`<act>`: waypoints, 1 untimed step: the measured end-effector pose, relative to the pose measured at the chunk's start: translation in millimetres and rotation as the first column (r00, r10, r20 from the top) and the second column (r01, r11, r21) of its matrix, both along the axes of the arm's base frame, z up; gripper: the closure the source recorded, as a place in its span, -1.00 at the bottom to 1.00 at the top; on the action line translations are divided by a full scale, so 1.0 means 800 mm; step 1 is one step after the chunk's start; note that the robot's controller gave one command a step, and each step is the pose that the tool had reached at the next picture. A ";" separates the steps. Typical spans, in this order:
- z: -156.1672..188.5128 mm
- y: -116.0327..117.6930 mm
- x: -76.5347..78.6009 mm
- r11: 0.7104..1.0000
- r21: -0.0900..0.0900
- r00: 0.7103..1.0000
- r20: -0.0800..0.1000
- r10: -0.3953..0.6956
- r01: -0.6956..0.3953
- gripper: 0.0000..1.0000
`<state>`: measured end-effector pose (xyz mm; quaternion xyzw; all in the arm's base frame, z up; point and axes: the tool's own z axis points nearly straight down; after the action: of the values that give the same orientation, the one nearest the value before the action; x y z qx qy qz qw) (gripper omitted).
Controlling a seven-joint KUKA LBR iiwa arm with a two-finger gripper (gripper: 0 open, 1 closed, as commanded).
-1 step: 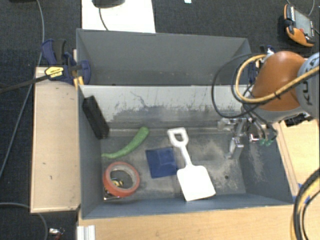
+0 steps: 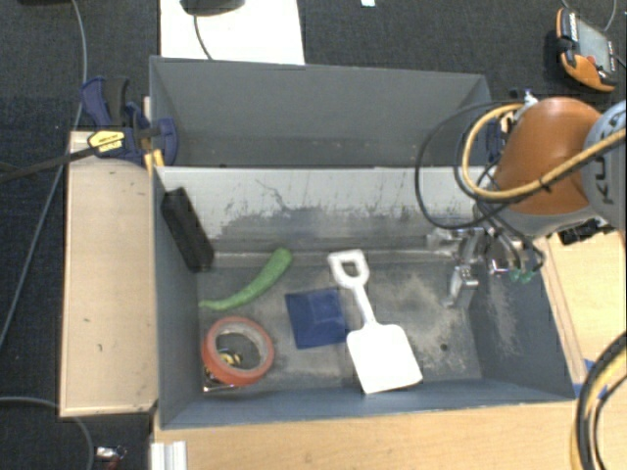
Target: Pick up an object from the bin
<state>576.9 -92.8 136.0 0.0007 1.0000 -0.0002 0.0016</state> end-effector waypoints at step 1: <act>-0.084 0.103 -0.001 0.955 0.004 0.955 -0.003 0.297 -0.297 -1.00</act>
Offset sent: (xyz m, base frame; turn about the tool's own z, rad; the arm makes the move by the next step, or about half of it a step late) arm -0.0119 0.1218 -0.0100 -0.0179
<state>576.4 -10.4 68.7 -0.1498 0.9887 0.0017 -0.0002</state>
